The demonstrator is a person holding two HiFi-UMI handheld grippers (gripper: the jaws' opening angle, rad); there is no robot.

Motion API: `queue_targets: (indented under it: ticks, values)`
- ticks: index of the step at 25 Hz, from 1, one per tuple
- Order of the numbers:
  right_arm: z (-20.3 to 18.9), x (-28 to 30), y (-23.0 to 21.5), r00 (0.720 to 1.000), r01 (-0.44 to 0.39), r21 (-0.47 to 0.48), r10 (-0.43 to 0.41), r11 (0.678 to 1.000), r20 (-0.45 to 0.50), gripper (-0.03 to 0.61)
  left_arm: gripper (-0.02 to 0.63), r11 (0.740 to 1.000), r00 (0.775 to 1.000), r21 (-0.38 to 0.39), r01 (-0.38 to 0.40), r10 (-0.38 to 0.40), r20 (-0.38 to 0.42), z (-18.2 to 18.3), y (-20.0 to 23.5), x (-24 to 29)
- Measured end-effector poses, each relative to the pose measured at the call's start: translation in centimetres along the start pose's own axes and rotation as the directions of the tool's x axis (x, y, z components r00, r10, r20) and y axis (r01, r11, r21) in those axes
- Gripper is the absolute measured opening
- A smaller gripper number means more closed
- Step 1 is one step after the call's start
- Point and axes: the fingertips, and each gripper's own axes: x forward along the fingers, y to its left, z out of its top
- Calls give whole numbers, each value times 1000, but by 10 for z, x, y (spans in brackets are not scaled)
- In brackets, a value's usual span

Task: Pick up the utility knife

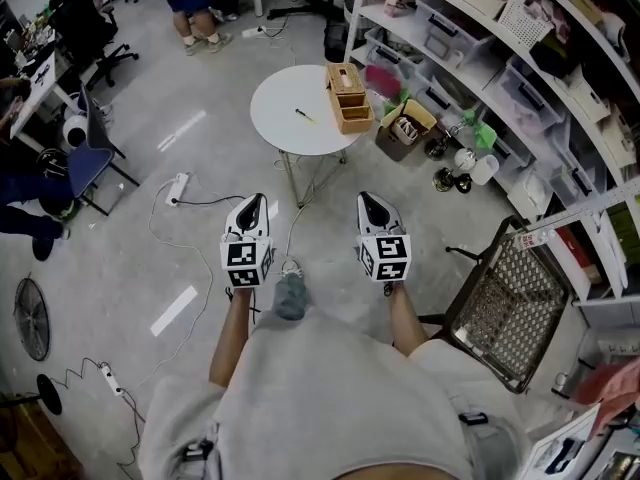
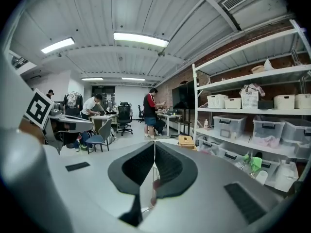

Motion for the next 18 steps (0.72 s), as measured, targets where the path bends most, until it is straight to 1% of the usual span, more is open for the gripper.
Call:
queue_targets:
  ticks: [11, 15, 18]
  values:
    - [52, 126, -14, 999, 44, -25, -44, 999, 1, 31, 20, 998, 998, -7, 67, -67, 19, 41, 75, 121]
    - [64, 164, -16, 998, 63, -35, -63, 997, 5, 31, 21, 996, 995, -7, 94, -94, 27, 48, 100, 158]
    - [69, 184, -20, 997, 76, -37, -76, 996, 3, 31, 20, 994, 993, -4, 112, -112, 31, 52, 109, 180]
